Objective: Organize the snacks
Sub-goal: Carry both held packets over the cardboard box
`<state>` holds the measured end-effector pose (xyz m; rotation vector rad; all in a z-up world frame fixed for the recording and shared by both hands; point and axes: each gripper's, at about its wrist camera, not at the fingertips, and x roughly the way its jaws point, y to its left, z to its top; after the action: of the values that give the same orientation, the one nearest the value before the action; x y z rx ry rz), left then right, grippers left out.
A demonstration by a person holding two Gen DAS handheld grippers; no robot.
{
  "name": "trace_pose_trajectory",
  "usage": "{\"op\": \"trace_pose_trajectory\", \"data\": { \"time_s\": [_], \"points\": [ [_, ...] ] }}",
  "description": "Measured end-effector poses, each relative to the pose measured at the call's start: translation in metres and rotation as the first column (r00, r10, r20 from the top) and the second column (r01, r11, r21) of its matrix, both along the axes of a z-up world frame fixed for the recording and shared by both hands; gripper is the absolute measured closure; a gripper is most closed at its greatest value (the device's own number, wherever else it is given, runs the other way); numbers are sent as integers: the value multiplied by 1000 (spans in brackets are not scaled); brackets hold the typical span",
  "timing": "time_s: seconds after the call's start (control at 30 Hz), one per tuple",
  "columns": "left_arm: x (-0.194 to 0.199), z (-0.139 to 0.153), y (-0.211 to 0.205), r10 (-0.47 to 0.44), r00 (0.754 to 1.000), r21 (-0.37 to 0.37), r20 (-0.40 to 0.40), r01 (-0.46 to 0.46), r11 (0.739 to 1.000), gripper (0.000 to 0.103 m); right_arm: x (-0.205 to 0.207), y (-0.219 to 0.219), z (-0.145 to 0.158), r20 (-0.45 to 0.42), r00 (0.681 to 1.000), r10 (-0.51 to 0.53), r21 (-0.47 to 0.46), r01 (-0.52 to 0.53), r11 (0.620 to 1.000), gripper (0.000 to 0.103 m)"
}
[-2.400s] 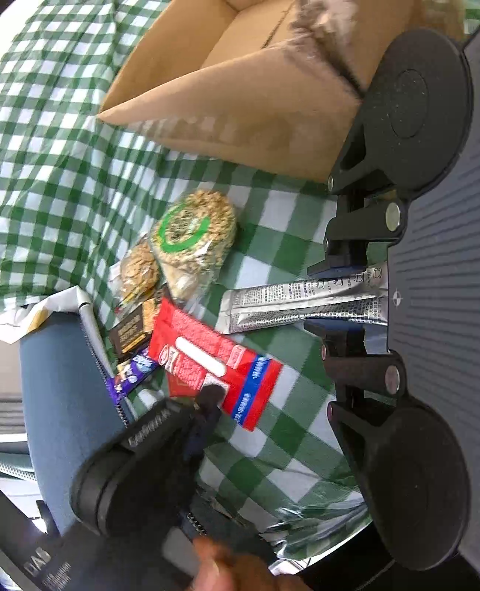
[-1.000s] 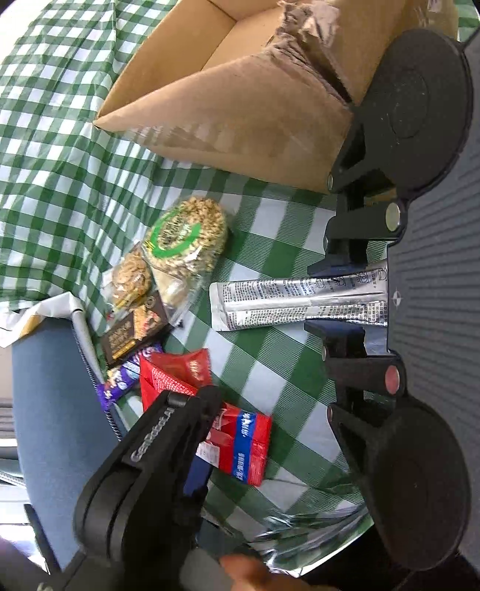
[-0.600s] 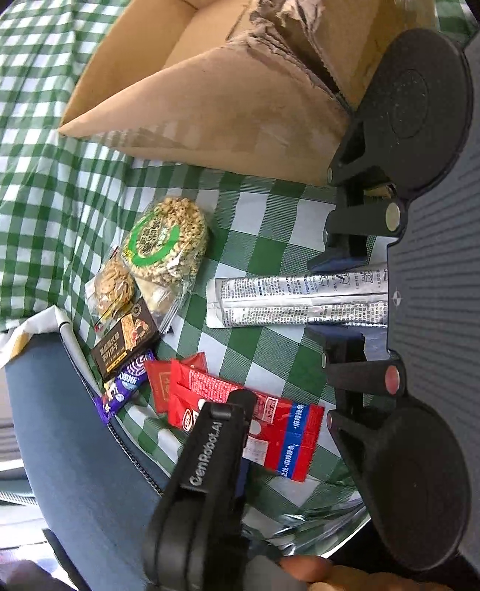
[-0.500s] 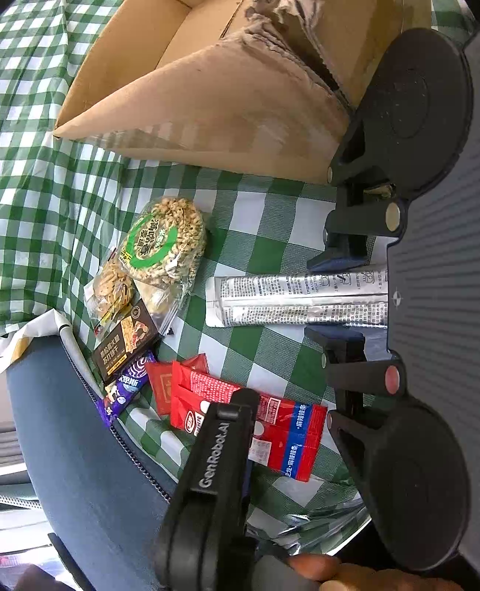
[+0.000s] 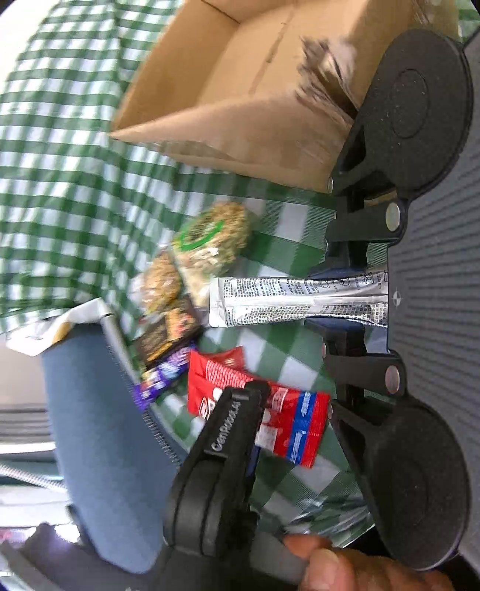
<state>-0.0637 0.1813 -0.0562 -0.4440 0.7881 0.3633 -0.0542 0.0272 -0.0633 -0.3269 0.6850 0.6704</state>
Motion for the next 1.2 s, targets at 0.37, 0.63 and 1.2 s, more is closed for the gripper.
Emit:
{"op": "trace_pose_trajectory", "data": {
  "time_s": [0.37,0.63,1.2],
  "points": [
    [-17,30,5,27,978,-36,205,-20,999,57,-8,-29,69,128,991,-28,166,6,986,80],
    [-8,38,-4,-44,970,-21,237,50,999,57,13,-79,115,214,971,-107,215,60,975,80],
    [28,82,-54,-123,949,-55,291,145,988,57,88,-176,130,257,888,-381,267,313,911,80]
  ]
}}
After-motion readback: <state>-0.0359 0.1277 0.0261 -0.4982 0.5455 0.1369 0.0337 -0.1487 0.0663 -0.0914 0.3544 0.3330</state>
